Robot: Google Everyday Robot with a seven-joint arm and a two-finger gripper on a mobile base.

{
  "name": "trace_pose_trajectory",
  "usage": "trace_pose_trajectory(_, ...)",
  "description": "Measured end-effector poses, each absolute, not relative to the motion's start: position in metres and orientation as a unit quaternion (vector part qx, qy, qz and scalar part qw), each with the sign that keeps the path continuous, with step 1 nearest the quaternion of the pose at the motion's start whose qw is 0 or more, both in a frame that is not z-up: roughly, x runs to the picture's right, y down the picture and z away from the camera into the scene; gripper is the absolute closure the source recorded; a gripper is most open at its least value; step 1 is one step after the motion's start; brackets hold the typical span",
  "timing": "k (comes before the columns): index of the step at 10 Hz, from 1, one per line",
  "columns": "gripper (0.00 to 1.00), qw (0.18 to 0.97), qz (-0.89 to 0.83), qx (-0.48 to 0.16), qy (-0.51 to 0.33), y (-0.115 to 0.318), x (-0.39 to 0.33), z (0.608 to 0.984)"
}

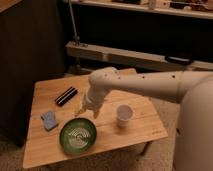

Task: Pick up the ceramic bowl

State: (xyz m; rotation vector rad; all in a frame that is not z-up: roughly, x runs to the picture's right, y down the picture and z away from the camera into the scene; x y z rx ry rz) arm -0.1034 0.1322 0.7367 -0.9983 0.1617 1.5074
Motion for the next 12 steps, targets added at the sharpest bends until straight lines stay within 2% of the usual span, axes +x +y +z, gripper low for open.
trace_pose_trajectory(3,0.35,0.595,0.653,-0.468,0.04,0.157,-0.109,0.763)
trace_pose_trajectory(9,0.35,0.588,0.69,-0.421,0.029,0.153,-0.078,0.766)
trace_pose_trajectory(12,0.35,0.612,0.673,-0.412,0.045,0.173,-0.091,0.773)
